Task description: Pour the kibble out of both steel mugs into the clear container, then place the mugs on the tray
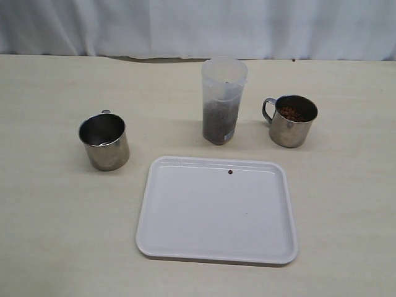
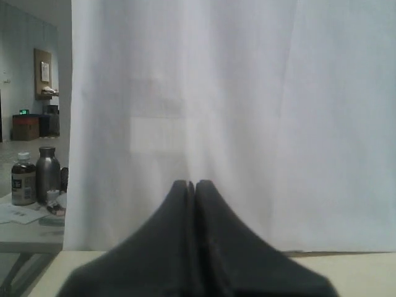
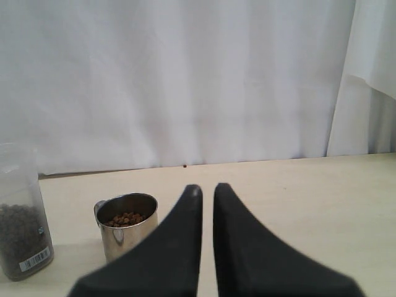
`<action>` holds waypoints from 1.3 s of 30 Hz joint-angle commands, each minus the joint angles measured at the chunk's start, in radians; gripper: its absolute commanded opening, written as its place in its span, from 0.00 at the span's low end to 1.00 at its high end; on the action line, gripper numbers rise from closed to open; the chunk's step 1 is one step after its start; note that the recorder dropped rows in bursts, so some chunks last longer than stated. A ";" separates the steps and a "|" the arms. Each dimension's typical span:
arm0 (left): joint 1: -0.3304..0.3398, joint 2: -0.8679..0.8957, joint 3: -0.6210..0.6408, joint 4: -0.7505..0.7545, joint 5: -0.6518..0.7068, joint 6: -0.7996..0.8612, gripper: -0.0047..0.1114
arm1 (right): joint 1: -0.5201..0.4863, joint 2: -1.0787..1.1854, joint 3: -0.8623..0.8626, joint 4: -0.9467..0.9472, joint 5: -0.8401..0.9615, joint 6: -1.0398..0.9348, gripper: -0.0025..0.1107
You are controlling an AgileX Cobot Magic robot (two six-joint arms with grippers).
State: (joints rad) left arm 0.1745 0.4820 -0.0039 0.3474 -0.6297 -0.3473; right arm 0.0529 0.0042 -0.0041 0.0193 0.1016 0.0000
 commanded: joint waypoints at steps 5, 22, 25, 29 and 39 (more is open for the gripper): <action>-0.001 -0.119 0.004 0.087 0.123 -0.116 0.04 | -0.007 -0.004 0.004 -0.004 0.000 0.000 0.07; -0.001 -0.482 0.004 0.085 0.499 -0.237 0.04 | -0.003 -0.004 0.004 -0.004 0.000 0.000 0.07; -0.001 -0.482 0.004 0.083 0.592 -0.254 0.04 | -0.003 -0.004 0.004 -0.004 0.000 0.000 0.07; -0.001 -0.482 0.004 0.059 0.705 -0.264 0.04 | -0.003 -0.004 0.004 -0.004 0.000 0.000 0.07; -0.001 -0.482 0.004 0.054 0.686 -0.261 0.04 | -0.003 -0.004 0.004 -0.004 0.000 0.000 0.07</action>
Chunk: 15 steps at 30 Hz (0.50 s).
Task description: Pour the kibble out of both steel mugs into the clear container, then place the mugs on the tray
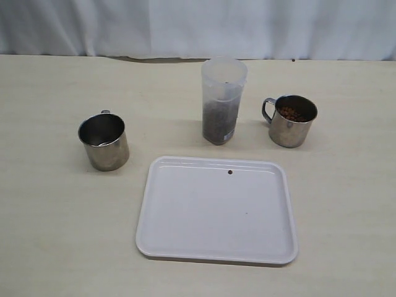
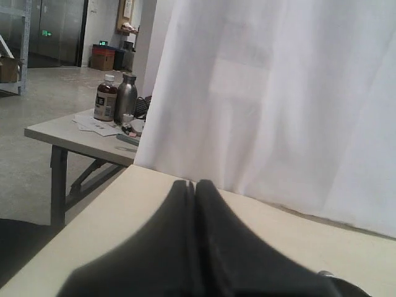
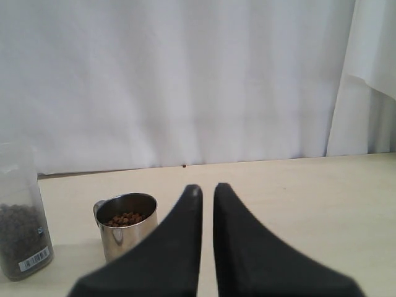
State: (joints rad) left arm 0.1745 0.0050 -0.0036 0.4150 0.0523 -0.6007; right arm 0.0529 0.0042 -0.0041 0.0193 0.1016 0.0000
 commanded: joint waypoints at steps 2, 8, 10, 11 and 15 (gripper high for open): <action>-0.001 -0.005 0.004 -0.008 0.007 -0.008 0.04 | -0.003 -0.004 0.004 -0.004 0.000 0.000 0.07; -0.001 -0.005 0.004 -0.003 0.023 -0.006 0.04 | -0.003 -0.004 0.004 -0.004 0.000 0.000 0.07; -0.001 -0.005 0.004 -0.003 0.021 -0.006 0.04 | -0.003 -0.004 0.004 -0.004 0.000 0.000 0.07; -0.001 -0.005 0.004 -0.003 0.021 -0.006 0.04 | -0.003 -0.004 0.004 -0.004 0.000 0.000 0.07; -0.001 -0.005 0.004 -0.003 0.021 -0.006 0.04 | -0.003 -0.004 0.004 -0.004 0.000 0.000 0.07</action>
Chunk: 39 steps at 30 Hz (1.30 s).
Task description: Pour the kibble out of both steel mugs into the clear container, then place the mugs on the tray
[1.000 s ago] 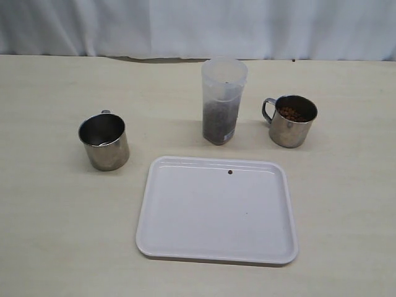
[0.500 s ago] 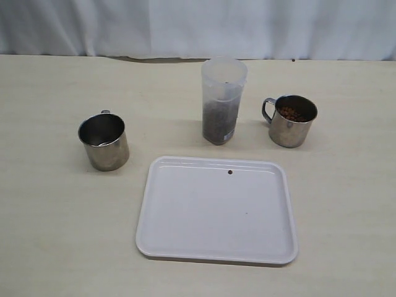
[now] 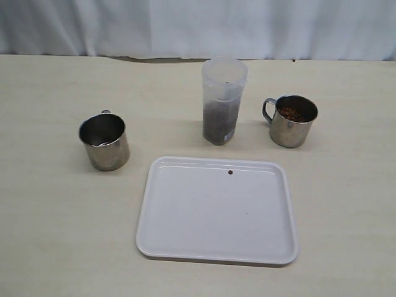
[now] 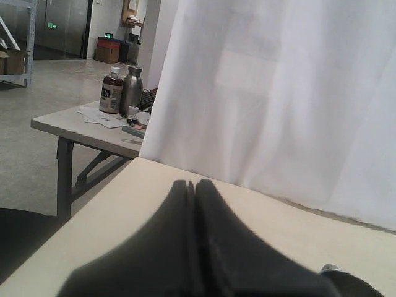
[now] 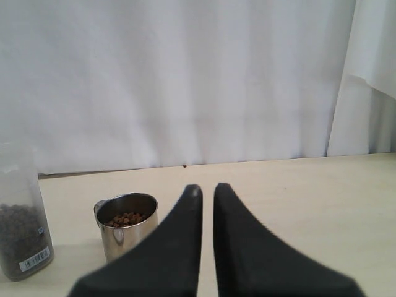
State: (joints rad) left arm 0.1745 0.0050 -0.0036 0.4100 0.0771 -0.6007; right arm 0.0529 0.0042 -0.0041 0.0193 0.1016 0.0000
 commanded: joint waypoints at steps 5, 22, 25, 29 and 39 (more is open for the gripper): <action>-0.001 -0.005 0.004 0.002 -0.004 -0.004 0.04 | -0.003 -0.004 0.004 -0.004 0.000 0.000 0.07; -0.087 -0.005 0.004 0.000 -0.010 -0.004 0.04 | -0.003 -0.004 0.004 -0.004 -0.059 0.000 0.07; -0.142 -0.005 0.004 -0.002 -0.009 -0.004 0.04 | -0.003 -0.004 0.004 0.126 -0.116 0.014 0.07; -0.176 -0.005 0.004 -0.002 -0.008 -0.004 0.04 | -0.003 -0.004 0.004 0.312 -0.263 0.000 0.07; -0.177 -0.005 0.004 -0.002 -0.008 -0.002 0.04 | -0.003 0.227 0.004 0.032 -0.349 0.201 0.07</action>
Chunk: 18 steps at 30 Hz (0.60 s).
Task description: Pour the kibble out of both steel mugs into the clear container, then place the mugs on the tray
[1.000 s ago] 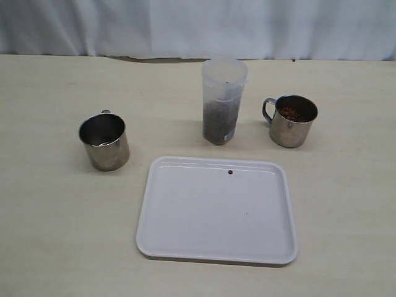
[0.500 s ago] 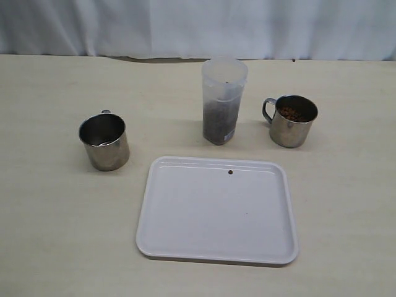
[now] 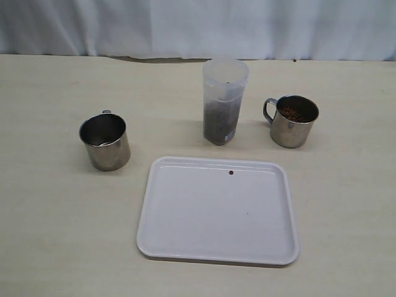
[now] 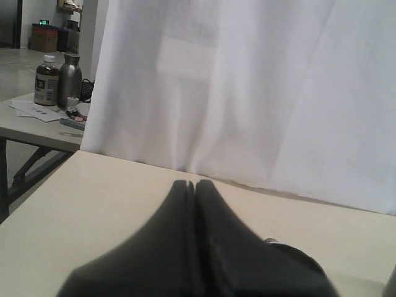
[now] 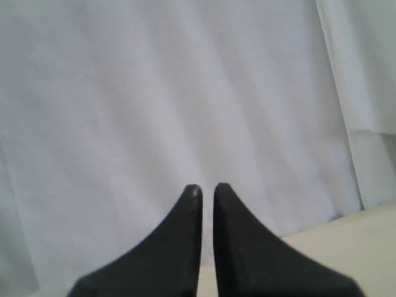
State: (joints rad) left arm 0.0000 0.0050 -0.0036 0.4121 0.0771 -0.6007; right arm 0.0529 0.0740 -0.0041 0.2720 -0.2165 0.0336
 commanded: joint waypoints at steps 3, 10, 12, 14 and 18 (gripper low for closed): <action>-0.003 -0.005 0.004 -0.004 -0.008 -0.002 0.04 | -0.003 0.408 0.004 -0.638 -0.186 0.448 0.07; -0.003 -0.005 0.004 -0.004 -0.008 -0.002 0.04 | -0.003 0.945 -0.071 -0.962 -0.632 0.554 0.07; -0.003 -0.005 0.004 -0.004 -0.008 -0.002 0.04 | -0.003 1.028 -0.079 -0.969 -0.686 0.576 0.07; -0.003 -0.005 0.004 -0.004 -0.008 -0.002 0.04 | -0.003 1.118 -0.101 -0.967 -0.691 0.551 0.07; -0.003 -0.005 0.004 -0.001 -0.006 -0.002 0.04 | -0.003 1.263 -0.159 -0.909 -0.551 0.496 0.07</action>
State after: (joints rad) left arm 0.0000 0.0050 -0.0036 0.4121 0.0771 -0.6007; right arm 0.0529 1.2525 -0.1281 -0.6757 -0.8375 0.5645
